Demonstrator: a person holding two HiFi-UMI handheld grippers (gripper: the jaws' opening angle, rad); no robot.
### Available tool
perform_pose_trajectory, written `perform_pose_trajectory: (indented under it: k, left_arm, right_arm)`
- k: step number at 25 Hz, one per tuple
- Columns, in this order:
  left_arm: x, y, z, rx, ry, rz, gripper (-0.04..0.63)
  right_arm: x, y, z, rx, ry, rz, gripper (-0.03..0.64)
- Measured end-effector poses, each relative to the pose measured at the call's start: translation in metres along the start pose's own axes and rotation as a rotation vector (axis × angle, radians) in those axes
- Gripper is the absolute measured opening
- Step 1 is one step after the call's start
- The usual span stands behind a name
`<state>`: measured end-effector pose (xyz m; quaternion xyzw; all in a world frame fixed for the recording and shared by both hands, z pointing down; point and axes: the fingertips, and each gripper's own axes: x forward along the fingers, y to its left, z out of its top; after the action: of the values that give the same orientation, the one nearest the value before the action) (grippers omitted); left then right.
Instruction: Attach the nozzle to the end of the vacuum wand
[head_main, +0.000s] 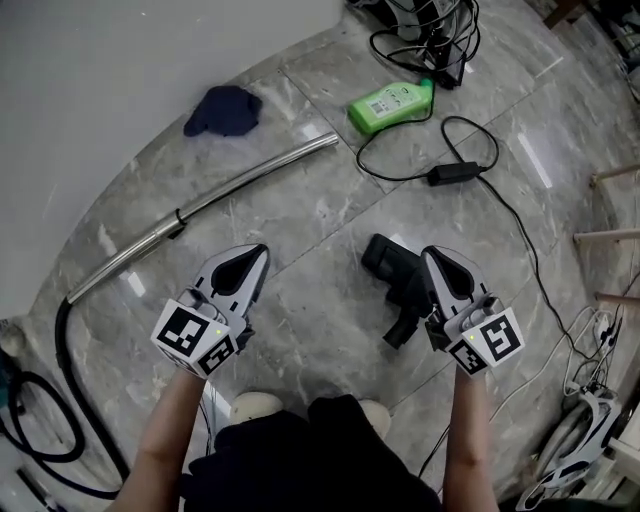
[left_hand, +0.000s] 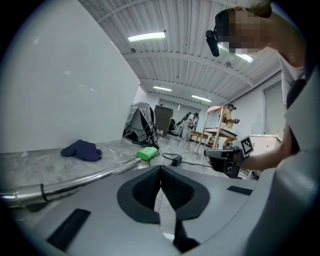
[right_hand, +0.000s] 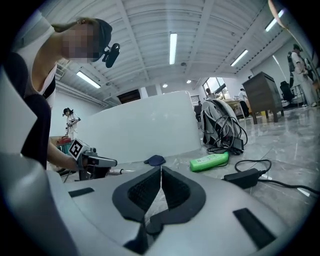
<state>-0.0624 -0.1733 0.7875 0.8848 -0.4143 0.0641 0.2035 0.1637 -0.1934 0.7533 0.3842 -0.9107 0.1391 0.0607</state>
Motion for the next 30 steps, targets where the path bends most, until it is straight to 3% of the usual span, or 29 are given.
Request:
perform_pose_trajectory:
  k: [6, 9, 12, 14, 17, 26, 30]
  left_arm:
    - [-0.001, -0.017, -0.016, 0.027, 0.031, -0.041, 0.011]
    - [0.002, -0.021, -0.015, 0.007, 0.011, -0.048, 0.011]
    - [0.005, -0.024, -0.014, 0.025, -0.009, -0.071, 0.011]
    - [0.006, -0.025, -0.017, 0.032, 0.001, -0.086, 0.011]
    - [0.007, -0.026, -0.023, 0.015, 0.037, -0.082, 0.011]
    - [0.010, -0.027, -0.041, 0.007, 0.080, -0.115, 0.011]
    - [0.009, -0.028, -0.047, 0.026, 0.100, -0.132, 0.011]
  right_arm:
    - [0.005, 0.012, -0.014, -0.116, 0.066, 0.064, 0.017]
    - [0.002, 0.017, -0.020, -0.283, 0.187, 0.121, 0.018]
    - [-0.006, 0.025, -0.034, -0.425, 0.335, 0.242, 0.028]
    - [-0.012, 0.032, -0.047, -0.492, 0.438, 0.343, 0.168]
    - [-0.020, 0.038, -0.062, -0.605, 0.546, 0.444, 0.241]
    - [-0.061, 0.049, -0.105, -0.903, 0.835, 0.663, 0.250]
    - [-0.084, 0.043, -0.142, -1.202, 0.972, 0.773, 0.250]
